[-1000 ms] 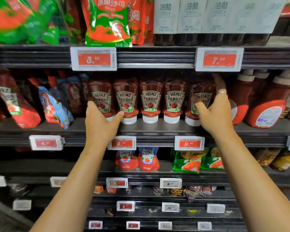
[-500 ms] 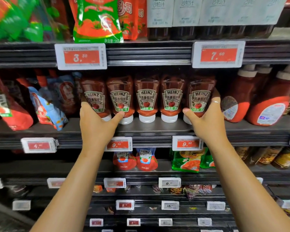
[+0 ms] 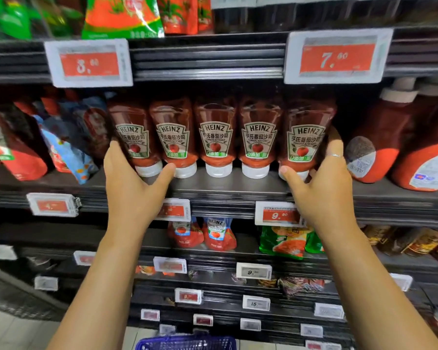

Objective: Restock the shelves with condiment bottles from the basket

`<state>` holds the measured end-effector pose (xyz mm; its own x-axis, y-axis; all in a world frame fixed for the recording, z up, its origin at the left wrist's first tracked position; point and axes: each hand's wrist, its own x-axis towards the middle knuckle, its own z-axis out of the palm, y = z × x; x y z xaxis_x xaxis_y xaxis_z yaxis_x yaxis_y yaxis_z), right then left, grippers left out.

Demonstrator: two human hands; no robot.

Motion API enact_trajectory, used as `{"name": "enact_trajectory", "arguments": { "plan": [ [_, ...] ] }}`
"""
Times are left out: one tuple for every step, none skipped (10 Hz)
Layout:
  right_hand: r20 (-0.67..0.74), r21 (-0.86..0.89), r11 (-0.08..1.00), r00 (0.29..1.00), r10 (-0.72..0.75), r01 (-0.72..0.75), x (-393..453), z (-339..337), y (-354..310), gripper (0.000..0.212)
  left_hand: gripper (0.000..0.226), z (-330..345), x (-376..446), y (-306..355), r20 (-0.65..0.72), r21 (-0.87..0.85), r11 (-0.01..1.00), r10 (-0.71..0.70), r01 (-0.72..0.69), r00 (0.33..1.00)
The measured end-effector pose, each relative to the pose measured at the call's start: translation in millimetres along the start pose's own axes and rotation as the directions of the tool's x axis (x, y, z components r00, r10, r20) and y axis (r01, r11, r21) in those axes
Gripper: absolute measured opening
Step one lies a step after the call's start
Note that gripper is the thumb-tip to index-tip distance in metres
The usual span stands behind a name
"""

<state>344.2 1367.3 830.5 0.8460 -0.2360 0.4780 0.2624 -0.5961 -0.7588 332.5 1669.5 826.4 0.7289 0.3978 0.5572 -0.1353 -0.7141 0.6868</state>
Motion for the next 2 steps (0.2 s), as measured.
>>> {"name": "enact_trajectory", "arguments": {
  "plan": [
    [-0.031,0.003,1.0,0.999,-0.014,0.014,-11.4,-8.1,-0.6,0.088,0.085,-9.7,-22.3,-9.0,0.021,-0.071,0.997,-0.014,0.016,1.0],
    [-0.074,0.021,0.999,0.997,-0.035,0.036,-47.9,-13.6,-4.8,0.074,0.051,-27.7,-45.9,-18.3,0.019,-0.094,0.993,0.075,-0.073,0.997]
  ]
}}
